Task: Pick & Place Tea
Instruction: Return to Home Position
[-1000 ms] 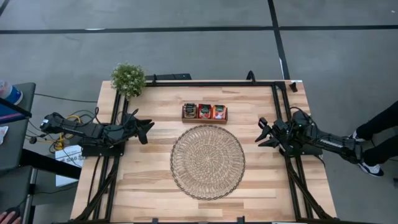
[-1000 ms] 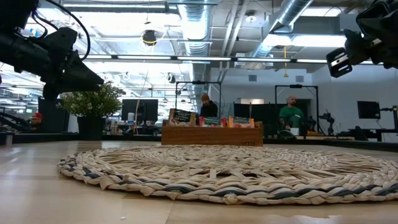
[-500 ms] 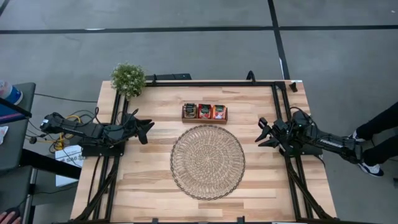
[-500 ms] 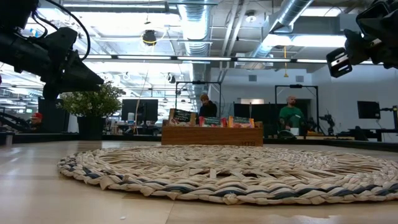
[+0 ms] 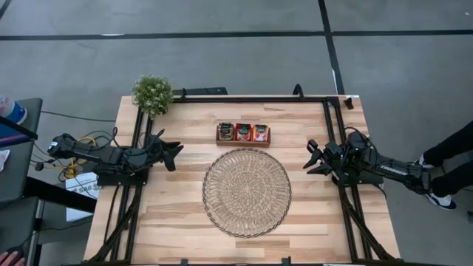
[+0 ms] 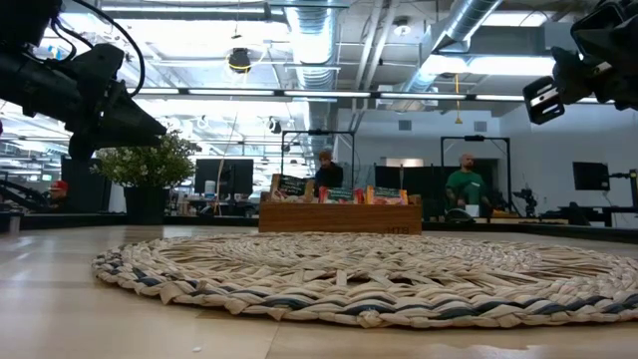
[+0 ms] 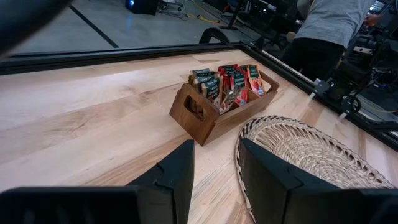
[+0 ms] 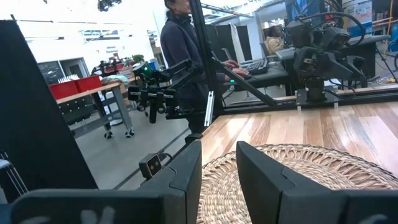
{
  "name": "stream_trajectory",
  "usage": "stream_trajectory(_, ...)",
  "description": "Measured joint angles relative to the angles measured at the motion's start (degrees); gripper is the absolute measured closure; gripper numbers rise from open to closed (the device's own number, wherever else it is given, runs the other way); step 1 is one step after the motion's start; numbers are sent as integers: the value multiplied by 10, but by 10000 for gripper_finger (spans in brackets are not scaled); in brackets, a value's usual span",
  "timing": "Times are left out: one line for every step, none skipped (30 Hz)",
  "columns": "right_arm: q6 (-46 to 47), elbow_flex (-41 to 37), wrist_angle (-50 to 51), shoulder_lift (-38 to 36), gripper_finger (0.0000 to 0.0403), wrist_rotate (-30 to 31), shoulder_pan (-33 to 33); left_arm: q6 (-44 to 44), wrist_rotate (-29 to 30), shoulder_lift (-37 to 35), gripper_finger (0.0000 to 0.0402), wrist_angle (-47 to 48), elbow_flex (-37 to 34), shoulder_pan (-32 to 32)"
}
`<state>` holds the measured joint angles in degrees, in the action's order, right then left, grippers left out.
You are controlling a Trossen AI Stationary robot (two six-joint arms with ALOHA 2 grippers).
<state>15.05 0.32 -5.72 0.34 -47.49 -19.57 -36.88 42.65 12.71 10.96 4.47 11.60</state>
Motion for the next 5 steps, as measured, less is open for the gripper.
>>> stream_trajectory(0,0,0,0,310,0,0,0,0,0,282,0,0,0)
stream_trajectory(0,0,0,0,310,0,0,0,0,0,282,0,0,0)
stream_trajectory(0,0,0,0,310,0,0,0,0,0,282,0,0,0)
stream_trajectory(0,0,0,0,310,0,0,0,0,0,282,0,0,0)
stream_trajectory(0,0,0,0,310,0,0,0,0,0,282,0,0,0)
